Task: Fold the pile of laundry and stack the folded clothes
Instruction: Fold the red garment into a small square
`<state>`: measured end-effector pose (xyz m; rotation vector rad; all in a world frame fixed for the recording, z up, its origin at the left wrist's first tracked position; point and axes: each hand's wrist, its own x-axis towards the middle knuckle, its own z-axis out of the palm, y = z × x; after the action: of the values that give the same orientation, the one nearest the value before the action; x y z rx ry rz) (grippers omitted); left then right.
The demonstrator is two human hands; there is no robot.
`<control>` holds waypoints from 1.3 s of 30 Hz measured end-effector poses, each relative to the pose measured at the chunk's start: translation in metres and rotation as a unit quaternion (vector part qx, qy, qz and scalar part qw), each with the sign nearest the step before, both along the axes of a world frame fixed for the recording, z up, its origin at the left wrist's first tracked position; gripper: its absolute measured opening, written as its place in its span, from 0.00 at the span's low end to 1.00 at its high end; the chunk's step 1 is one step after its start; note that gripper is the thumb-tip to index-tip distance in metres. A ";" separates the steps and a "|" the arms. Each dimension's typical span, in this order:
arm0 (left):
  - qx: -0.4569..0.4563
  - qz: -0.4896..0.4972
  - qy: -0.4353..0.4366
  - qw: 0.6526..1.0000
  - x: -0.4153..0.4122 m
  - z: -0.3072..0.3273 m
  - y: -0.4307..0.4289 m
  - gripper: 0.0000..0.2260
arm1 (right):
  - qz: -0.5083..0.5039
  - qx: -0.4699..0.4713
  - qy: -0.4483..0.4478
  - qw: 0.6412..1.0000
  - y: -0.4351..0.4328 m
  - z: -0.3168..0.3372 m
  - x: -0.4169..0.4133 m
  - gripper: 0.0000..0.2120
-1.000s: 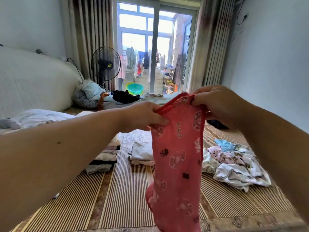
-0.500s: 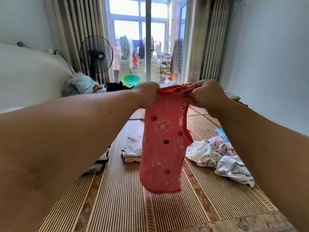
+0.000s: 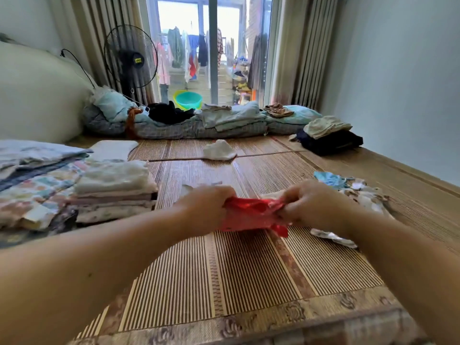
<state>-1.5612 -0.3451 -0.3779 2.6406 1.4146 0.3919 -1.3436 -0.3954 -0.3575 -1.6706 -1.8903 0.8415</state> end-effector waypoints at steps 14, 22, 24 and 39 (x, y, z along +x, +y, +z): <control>-0.277 0.009 -0.033 0.960 -0.022 -0.120 -0.035 0.06 | -0.067 -0.197 0.108 0.972 -0.015 -0.124 -0.018 0.06; -0.124 0.059 -0.092 0.986 -0.016 -0.155 -0.019 0.26 | 0.033 0.107 -0.160 0.981 -0.010 -0.165 -0.020 0.18; -0.105 -0.030 -0.029 0.994 -0.024 -0.162 -0.028 0.26 | 0.135 0.075 -0.216 0.964 -0.019 -0.176 -0.023 0.23; -0.315 -0.038 -0.054 0.947 -0.028 -0.155 -0.038 0.10 | 0.129 -0.126 -0.123 0.976 -0.020 -0.158 -0.008 0.10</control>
<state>-1.5893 -0.3832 -0.5329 2.1069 1.1517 0.0522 -1.3518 -0.4152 -0.5154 -1.7680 -2.2886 1.0563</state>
